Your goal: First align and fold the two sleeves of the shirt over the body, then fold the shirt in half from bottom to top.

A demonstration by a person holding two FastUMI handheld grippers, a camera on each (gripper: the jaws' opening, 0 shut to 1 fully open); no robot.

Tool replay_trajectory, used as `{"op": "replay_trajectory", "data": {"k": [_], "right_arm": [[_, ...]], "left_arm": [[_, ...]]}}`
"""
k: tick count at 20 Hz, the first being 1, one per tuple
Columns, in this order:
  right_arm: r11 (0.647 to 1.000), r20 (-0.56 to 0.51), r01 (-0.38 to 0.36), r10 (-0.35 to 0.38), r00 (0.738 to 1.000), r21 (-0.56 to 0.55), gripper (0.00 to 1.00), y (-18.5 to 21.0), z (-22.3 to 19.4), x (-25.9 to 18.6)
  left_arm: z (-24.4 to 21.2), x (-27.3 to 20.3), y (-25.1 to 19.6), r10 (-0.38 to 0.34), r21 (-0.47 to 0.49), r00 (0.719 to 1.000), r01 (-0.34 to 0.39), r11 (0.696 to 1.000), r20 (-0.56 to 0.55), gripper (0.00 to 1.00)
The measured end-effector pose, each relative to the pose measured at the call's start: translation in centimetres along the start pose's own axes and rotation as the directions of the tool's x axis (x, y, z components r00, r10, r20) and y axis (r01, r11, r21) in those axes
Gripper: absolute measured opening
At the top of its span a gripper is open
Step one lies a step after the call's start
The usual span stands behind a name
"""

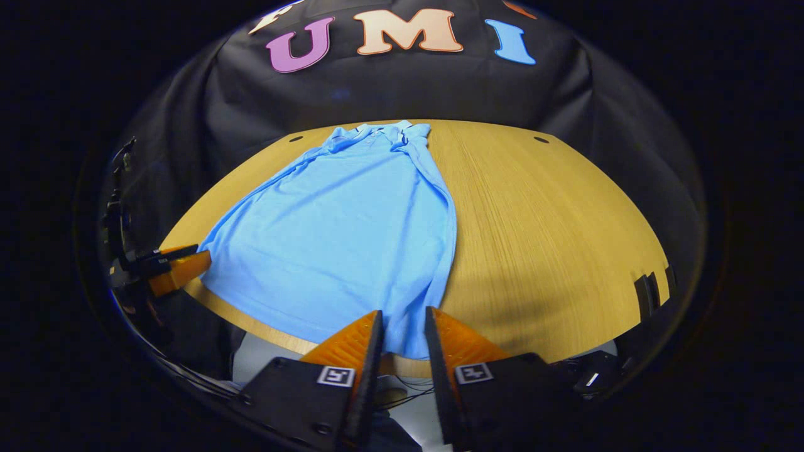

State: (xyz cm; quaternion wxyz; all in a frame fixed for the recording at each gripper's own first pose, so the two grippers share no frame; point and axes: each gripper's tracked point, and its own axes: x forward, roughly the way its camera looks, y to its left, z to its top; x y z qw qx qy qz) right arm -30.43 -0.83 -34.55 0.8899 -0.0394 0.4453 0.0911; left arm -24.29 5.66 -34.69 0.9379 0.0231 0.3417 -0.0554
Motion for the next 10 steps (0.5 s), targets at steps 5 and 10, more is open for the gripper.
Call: {"op": "replay_trajectory", "data": {"k": [5, 10], "right_arm": [[0.991, -0.039, -0.064, 0.069, 0.997, 0.121, 0.03, 1.2, 0.7, 0.8], [0.991, -0.023, -0.067, 0.070, 0.997, 0.112, 0.03, 1.3, 1.4, 0.2]], "left_arm": [[0.2, 0.3, -2.5, -0.031, -0.023, 0.999, 0.031, 0.999, -0.033, 0.23], [0.3, 0.6, -2.4, -0.007, -0.080, 0.994, -0.002, 0.997, -0.113, 0.00]]}}
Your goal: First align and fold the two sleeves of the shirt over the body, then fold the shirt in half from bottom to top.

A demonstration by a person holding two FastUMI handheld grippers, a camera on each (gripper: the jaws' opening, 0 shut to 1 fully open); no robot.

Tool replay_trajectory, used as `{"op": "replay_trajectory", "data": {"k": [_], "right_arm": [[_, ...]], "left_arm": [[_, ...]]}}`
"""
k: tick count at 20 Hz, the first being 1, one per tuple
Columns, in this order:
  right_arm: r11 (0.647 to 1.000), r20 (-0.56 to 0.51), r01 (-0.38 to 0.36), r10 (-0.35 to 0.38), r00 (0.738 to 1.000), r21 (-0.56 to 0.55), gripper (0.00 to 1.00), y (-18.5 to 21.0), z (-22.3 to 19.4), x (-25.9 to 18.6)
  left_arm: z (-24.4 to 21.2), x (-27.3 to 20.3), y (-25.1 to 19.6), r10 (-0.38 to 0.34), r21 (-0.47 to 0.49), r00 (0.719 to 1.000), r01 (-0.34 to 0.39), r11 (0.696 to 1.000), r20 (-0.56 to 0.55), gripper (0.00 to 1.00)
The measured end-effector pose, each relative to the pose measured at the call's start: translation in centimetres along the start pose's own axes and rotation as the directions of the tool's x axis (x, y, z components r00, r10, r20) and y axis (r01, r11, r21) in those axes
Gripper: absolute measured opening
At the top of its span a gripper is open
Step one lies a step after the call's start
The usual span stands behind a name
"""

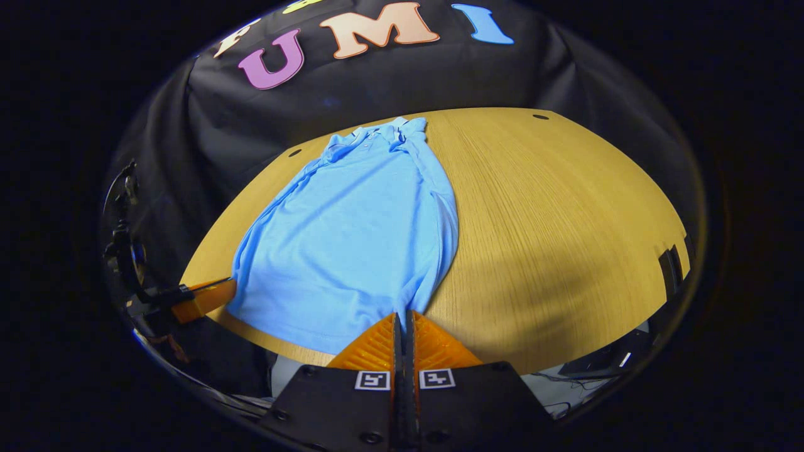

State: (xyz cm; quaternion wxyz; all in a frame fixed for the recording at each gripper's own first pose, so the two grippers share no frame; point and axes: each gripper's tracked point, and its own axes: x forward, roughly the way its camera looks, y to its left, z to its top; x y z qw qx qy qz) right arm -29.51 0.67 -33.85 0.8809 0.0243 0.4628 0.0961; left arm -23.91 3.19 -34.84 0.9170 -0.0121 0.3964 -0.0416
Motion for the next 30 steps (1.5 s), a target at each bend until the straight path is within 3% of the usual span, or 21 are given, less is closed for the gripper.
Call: {"op": "replay_trajectory", "data": {"k": [5, 15, 22, 30], "right_arm": [[0.999, 0.081, -0.036, 0.039, 0.996, -0.031, 0.03, 1.4, 4.9, -0.9], [0.998, 0.234, -0.056, 0.058, 0.970, -0.017, 0.02, 3.1, 19.2, 2.0], [0.998, 0.297, -0.052, 0.037, 0.954, 0.043, 0.03, 2.0, 28.5, 7.1], [1.000, 0.356, -0.011, 0.003, 0.934, 0.023, 0.02, 1.9, 37.1, 15.3]], "left_arm": [[2.9, -0.1, -0.4, -0.036, -0.040, 0.999, 0.036, 0.999, 0.004, 0.00], [17.2, 2.4, 1.3, -0.062, -0.118, 0.987, 0.080, 0.990, 0.150, 0.00], [25.4, 7.9, 2.6, -0.058, -0.118, 0.983, 0.080, 0.990, 0.176, 0.00], [33.3, 16.6, 3.7, -0.048, -0.075, 0.978, 0.064, 0.995, 0.204, 0.00]]}}
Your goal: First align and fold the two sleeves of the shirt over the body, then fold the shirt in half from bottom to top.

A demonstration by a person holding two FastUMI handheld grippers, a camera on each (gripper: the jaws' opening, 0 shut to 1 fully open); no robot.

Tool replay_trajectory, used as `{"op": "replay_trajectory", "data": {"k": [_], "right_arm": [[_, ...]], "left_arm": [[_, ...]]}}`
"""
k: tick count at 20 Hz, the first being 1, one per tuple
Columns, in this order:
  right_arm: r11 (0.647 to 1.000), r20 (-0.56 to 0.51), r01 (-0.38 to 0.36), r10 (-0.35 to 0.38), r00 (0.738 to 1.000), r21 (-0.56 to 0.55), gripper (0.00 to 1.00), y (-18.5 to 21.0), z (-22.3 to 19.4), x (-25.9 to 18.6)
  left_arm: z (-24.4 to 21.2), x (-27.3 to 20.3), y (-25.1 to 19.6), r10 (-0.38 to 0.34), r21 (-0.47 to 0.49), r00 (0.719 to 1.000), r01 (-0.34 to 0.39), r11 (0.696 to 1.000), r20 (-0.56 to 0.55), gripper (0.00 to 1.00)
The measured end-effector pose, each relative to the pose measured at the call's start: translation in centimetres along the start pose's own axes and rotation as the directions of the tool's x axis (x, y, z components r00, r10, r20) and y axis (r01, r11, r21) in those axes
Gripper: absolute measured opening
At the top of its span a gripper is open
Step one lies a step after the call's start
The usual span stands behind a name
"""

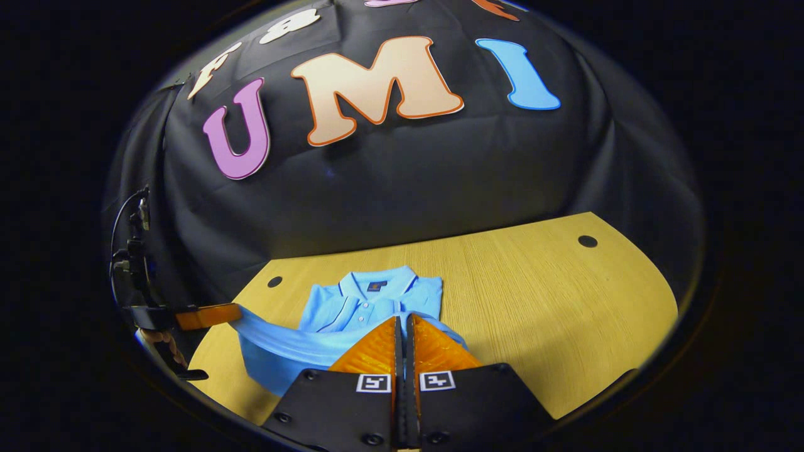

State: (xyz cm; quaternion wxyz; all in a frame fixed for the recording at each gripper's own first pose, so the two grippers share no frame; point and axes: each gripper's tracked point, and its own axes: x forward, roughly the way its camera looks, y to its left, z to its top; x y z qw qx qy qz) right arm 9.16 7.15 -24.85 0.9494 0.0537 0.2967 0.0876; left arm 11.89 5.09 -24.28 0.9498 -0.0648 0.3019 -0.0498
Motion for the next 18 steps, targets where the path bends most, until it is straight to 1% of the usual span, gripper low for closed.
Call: {"op": "replay_trajectory", "data": {"k": [3, 7, 11, 12, 14, 15, 16, 17, 18], "right_arm": [[1.000, 0.006, 0.021, -0.021, 1.000, -0.015, 0.02, -0.5, 1.0, 4.3], [0.998, 0.002, 0.064, -0.064, 0.998, -0.012, 0.02, -1.8, 1.0, 10.0], [0.993, -0.049, 0.115, -0.116, 0.992, -0.027, 0.02, -3.0, -1.5, 14.3], [0.992, -0.062, 0.122, -0.124, 0.990, -0.027, 0.02, -3.2, -1.9, 15.0], [0.991, -0.071, 0.133, -0.134, 0.988, -0.022, 0.03, -3.5, -2.5, 15.8], [0.991, -0.070, 0.133, -0.134, 0.988, -0.023, 0.14, -3.6, -2.4, 15.7], [0.991, -0.063, 0.132, -0.133, 0.989, -0.030, 0.35, -3.6, -2.0, 15.2], [0.989, -0.039, 0.142, -0.144, 0.989, -0.050, 0.56, -3.8, -1.3, 14.8], [0.987, -0.006, 0.143, -0.144, 0.990, -0.073, 0.77, -4.1, -0.7, 13.6]], "left_arm": [[2.3, 4.1, 0.6, 0.004, -0.002, 0.999, -0.004, 1.000, 0.033, 0.00], [3.8, 9.5, 1.1, 0.003, 0.009, 0.999, -0.003, 1.000, 0.042, 0.00], [2.3, 14.1, 1.3, 0.012, 0.081, 1.000, -0.011, 0.997, -0.005, 0.00], [1.4, 14.8, 1.3, 0.010, 0.087, 1.000, -0.008, 0.996, -0.024, 0.00], [0.5, 15.5, 1.8, 0.025, 0.067, 0.999, -0.023, 0.998, -0.036, 0.00], [0.6, 15.2, 1.9, 0.022, 0.047, 0.999, -0.021, 0.999, -0.027, 0.00], [0.9, 15.4, 2.2, 0.028, 0.025, 1.000, -0.028, 0.999, -0.011, 0.02], [1.6, 14.2, 2.1, 0.020, 0.000, 1.000, -0.020, 1.000, 0.014, 0.19], [2.6, 13.1, 2.1, 0.022, -0.016, 0.998, -0.021, 1.000, 0.052, 0.39]]}}
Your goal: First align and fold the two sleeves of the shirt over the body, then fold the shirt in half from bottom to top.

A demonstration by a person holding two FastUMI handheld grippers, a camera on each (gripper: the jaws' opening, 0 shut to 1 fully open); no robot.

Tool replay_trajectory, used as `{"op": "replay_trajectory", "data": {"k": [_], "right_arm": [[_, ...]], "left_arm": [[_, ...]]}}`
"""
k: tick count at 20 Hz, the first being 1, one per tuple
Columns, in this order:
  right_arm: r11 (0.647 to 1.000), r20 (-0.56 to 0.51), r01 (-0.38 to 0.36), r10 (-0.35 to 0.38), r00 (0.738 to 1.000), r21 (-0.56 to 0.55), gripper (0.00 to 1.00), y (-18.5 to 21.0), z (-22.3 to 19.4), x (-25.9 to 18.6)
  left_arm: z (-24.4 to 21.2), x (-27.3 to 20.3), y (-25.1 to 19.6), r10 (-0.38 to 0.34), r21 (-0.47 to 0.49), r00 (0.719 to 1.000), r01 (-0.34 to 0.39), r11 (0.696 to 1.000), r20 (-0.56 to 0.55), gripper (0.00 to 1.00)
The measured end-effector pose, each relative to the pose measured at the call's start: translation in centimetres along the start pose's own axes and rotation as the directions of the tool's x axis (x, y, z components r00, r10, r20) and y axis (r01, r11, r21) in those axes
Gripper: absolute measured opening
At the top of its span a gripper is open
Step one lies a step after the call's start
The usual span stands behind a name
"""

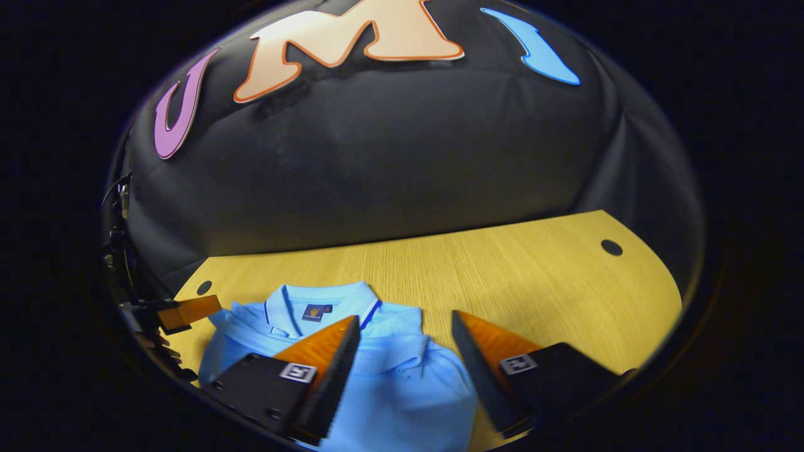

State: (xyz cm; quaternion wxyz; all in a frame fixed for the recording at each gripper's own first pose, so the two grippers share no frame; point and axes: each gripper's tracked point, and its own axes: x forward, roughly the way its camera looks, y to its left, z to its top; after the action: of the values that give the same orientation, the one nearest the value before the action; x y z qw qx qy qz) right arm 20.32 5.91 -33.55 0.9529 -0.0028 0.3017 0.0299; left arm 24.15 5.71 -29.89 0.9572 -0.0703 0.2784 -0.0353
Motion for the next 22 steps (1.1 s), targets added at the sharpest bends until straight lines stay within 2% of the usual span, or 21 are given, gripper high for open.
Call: {"op": "replay_trajectory", "data": {"k": [1, 2, 3, 5, 6, 7, 9, 12, 15, 19, 22], "right_arm": [[1.000, 0.042, 0.006, -0.005, 0.999, -0.024, 0.98, -0.1, 1.2, -1.0], [0.999, 0.087, 0.011, -0.007, 0.996, -0.046, 0.96, -0.2, 2.6, -2.4], [0.998, 0.136, 0.016, -0.007, 0.991, -0.063, 0.99, -0.2, 4.0, -3.9], [0.996, 0.216, 0.029, -0.010, 0.976, -0.086, 0.99, -0.3, 6.2, -7.8], [0.995, 0.252, 0.028, -0.004, 0.968, -0.093, 0.95, -0.2, 7.3, -9.9], [0.995, 0.292, 0.029, 0.001, 0.956, -0.098, 0.99, -0.1, 8.5, -12.1], [0.995, 0.361, 0.021, 0.015, 0.933, -0.097, 0.98, 0.3, 10.6, -16.6], [0.996, 0.445, 0.023, 0.020, 0.895, -0.091, 0.99, -0.3, 12.0, -23.2], [0.996, 0.500, 0.024, 0.020, 0.866, -0.081, 0.99, -1.1, 12.0, -29.0], [0.998, 0.490, 0.015, 0.016, 0.871, -0.061, 0.99, -2.1, 9.9, -32.9], [0.998, 0.486, -0.002, 0.030, 0.874, -0.059, 0.99, -1.9, 9.2, -34.2]], "left_arm": [[1.5, -1.3, 0.2, 0.024, -0.001, 0.999, -0.024, 1.000, 0.042, 0.58], [2.4, -3.0, 0.6, 0.037, 0.008, 0.996, -0.038, 0.999, 0.086, 0.77], [4.1, -5.0, 0.8, 0.050, 0.023, 0.990, -0.053, 0.998, 0.131, 0.96], [5.8, -8.3, 0.1, 0.049, 0.042, 0.979, -0.059, 0.997, 0.197, 0.96], [6.4, -10.3, -0.5, 0.041, 0.050, 0.975, -0.053, 0.997, 0.220, 0.96], [7.2, -12.3, -1.0, 0.035, 0.058, 0.968, -0.050, 0.997, 0.250, 0.96], [8.3, -16.5, -2.2, 0.027, 0.066, 0.951, -0.050, 0.997, 0.309, 0.96], [9.4, -22.8, -3.6, 0.017, 0.092, 0.921, -0.057, 0.994, 0.390, 0.95], [9.2, -28.0, -4.6, 0.002, 0.150, 0.903, -0.073, 0.986, 0.431, 0.95], [7.9, -33.0, -5.2, 0.006, 0.170, 0.891, -0.093, 0.981, 0.455, 0.95], [7.2, -34.4, -5.6, 0.005, 0.165, 0.891, -0.090, 0.982, 0.454, 0.95]]}}
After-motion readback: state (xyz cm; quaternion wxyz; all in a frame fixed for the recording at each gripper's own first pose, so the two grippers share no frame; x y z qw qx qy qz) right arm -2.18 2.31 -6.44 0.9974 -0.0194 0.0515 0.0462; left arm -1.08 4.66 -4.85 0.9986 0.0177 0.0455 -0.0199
